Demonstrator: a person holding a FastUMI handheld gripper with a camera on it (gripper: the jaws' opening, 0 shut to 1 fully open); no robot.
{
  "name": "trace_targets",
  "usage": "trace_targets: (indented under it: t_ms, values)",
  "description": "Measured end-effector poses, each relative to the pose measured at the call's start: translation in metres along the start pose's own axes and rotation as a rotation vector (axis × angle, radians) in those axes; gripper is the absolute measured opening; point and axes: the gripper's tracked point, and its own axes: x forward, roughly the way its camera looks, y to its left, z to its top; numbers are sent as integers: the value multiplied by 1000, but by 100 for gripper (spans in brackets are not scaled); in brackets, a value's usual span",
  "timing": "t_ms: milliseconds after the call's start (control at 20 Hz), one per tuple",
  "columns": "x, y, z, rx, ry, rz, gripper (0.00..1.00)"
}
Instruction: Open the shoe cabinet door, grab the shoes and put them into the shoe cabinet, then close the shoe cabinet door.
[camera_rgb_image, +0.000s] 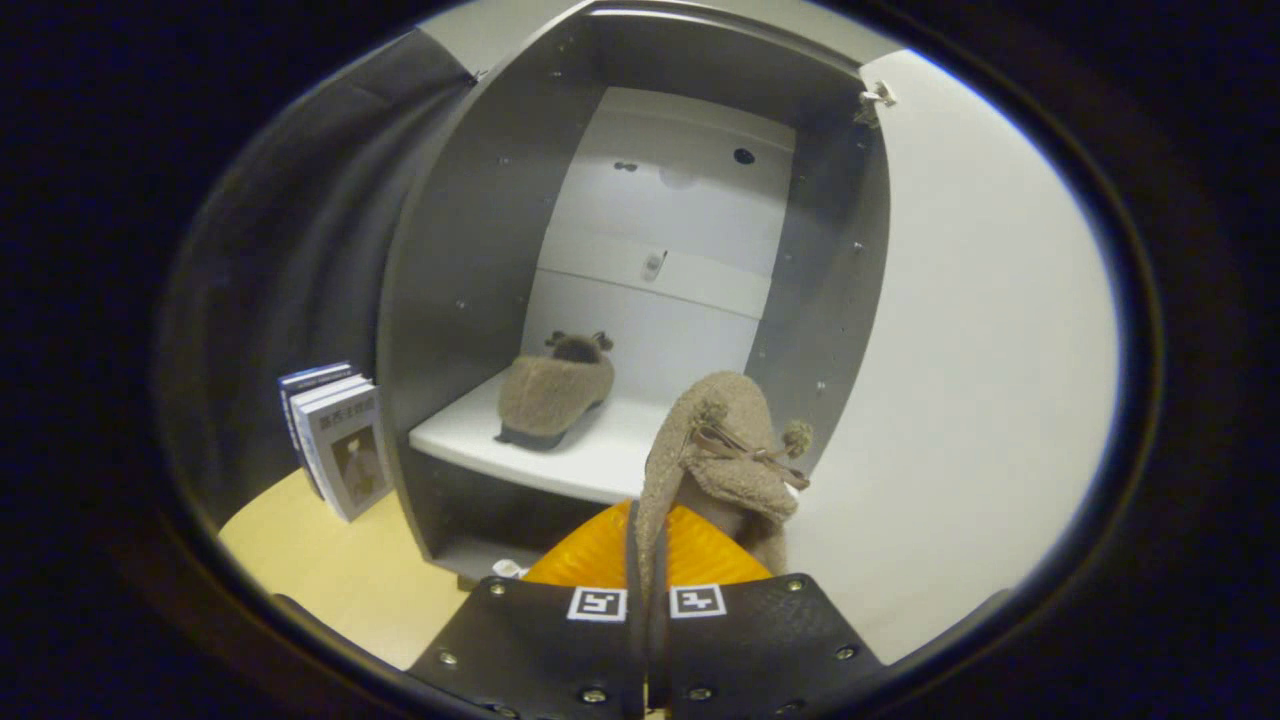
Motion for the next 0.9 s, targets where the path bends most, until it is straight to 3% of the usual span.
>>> trace_targets:
  t_ms: [400,650,900]
  values:
    - [119,-4,66,-19,-50,-28,2]
    - [180,-1,60,-27,5,-35,2]
    - [204,-8,47,-5,48,-57,3]
